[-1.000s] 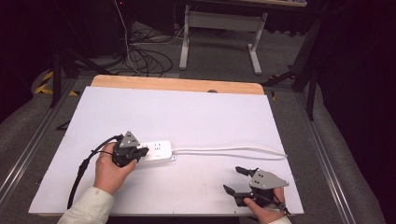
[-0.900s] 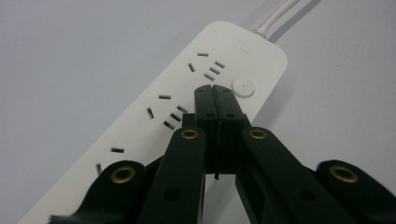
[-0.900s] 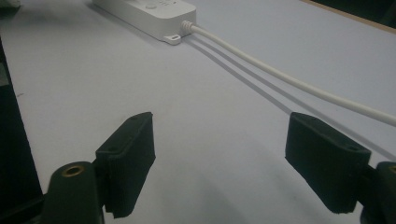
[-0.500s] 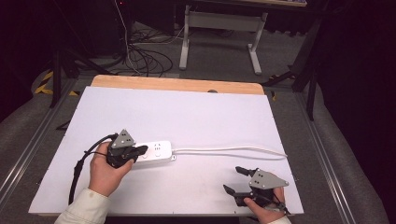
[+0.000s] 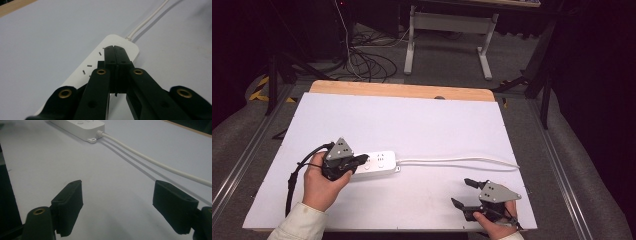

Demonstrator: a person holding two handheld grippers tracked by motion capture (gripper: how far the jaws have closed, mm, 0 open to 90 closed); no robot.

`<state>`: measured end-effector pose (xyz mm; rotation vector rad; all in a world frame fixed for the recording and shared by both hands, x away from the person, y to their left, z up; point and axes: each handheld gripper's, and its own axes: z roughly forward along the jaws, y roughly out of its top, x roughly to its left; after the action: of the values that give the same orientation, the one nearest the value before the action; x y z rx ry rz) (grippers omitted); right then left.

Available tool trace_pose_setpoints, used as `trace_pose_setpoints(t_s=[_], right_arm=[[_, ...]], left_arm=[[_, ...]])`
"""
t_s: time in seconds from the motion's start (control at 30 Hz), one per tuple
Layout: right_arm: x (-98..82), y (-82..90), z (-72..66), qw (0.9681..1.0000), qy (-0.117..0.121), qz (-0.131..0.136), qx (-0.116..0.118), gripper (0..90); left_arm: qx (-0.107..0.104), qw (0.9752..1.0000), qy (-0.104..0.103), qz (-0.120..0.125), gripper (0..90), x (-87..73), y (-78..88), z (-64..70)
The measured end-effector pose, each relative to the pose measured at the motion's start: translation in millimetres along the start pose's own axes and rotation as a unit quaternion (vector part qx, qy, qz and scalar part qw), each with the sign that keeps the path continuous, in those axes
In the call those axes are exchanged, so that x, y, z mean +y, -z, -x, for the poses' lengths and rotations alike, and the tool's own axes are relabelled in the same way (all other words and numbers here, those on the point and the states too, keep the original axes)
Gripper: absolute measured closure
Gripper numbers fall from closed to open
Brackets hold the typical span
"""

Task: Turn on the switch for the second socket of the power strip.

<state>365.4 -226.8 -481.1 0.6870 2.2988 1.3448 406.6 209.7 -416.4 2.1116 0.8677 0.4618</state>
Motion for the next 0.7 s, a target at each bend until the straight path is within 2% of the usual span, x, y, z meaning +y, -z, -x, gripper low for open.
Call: trace_pose_setpoints(t_s=[0.1, 0.2, 0.23, 0.3, 0.33, 0.37, 0.43, 0.53, 0.67, 0.7], right_arm=[[0.0, 0.1, -0.1, 1.0, 0.0, 0.0, 0.0, 24.6], [0.4, -0.3, 0.0, 1.0, 0.001, 0.002, 0.001, 24.6], [0.4, -0.3, 0.0, 1.0, 0.001, 0.002, 0.001, 24.6], [0.6, -0.5, -0.1, 1.0, 0.001, 0.001, 0.0, 24.6], [0.3, -0.4, 0.1, 1.0, 0.001, 0.001, 0.001, 24.6], [0.3, -0.4, 0.1, 1.0, 0.001, 0.001, 0.001, 24.6], [0.2, 0.2, 0.4, 1.0, 0.0, 0.002, 0.0, 24.6], [0.3, 0.7, 0.5, 1.0, -0.001, 0.002, 0.0, 24.6], [0.5, 0.4, 0.1, 1.0, 0.0, 0.002, 0.0, 24.6], [0.5, 0.6, -0.2, 1.0, -0.001, 0.001, 0.0, 24.6]], left_arm=[[-0.006, 0.9999, -0.001, 0.008, 87.3, 0.8, 2.0, 0.4], [-0.004, 0.9998, -0.001, 0.021, 63.4, 1.1, 4.9, 2.6], [-0.006, 0.9996, 0.0, 0.026, 63.4, 1.3, 7.2, 3.2], [-0.006, 0.9992, 0.0, 0.039, 54.8, 2.0, 12.0, 4.5], [-0.005, 0.999, -0.002, 0.044, 43.4, 2.5, 14.2, 4.6], [-0.004, 0.9987, 0.003, 0.051, 43.4, 2.6, 16.1, 5.6], [-0.002, 0.9979, 0.006, 0.064, 33.9, 2.3, 20.1, 5.9], [0.0, 0.9972, 0.004, 0.075, 24.9, 1.0, 25.9, 6.2], [-0.006, 0.9961, 0.009, 0.088, 18.1, -2.3, 34.4, 7.3], [-0.016, 0.9954, 0.008, 0.095, 15.6, -3.4, 36.8, 6.6]])
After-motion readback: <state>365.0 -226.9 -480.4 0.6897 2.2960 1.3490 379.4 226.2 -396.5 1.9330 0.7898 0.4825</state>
